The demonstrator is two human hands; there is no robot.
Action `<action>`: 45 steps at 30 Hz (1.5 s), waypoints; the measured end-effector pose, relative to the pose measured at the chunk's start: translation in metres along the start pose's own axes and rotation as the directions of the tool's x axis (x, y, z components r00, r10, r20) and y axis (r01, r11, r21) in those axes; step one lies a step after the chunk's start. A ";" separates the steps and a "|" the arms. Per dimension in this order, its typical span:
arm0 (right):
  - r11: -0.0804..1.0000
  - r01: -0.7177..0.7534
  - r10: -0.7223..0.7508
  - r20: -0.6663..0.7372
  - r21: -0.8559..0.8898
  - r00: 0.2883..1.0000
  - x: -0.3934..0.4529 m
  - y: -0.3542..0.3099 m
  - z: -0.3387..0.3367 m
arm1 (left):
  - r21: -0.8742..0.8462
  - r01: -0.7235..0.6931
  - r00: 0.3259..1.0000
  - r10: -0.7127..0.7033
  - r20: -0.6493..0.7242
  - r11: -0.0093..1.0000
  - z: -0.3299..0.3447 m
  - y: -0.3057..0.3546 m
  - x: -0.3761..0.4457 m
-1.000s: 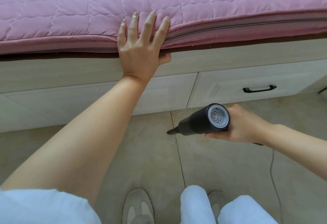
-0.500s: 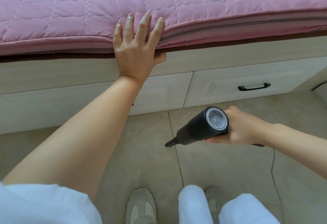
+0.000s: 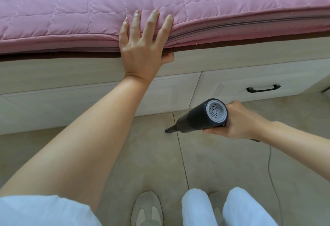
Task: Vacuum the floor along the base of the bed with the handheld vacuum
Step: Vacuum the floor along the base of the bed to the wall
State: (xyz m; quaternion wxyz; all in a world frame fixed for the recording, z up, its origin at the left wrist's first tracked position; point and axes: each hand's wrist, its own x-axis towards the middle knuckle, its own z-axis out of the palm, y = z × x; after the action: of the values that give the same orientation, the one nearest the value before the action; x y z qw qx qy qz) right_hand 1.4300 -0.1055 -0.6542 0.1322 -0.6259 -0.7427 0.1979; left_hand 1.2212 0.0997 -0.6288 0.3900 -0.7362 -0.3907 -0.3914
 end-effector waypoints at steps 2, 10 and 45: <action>0.999 -0.006 0.006 0.004 -0.041 1.000 0.006 -0.001 0.001 | -0.005 0.000 1.000 0.000 0.008 1.000 -0.001 0.001 0.001; 0.986 -0.021 0.010 -0.070 -0.168 0.998 0.018 0.003 0.011 | 0.011 0.010 1.000 -0.010 -0.010 1.000 -0.001 0.002 0.001; 0.984 0.174 -0.180 0.203 0.044 0.963 0.000 0.022 -0.040 | 0.019 0.094 0.983 -0.096 0.156 0.995 -0.011 0.043 0.025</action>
State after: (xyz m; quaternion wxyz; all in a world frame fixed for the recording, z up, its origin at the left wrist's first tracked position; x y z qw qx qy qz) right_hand 1.4675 -0.0972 -0.6289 0.0799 -0.5314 -0.8027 0.2586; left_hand 1.2653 0.0796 -0.6140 0.3432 -0.7430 -0.4571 -0.3483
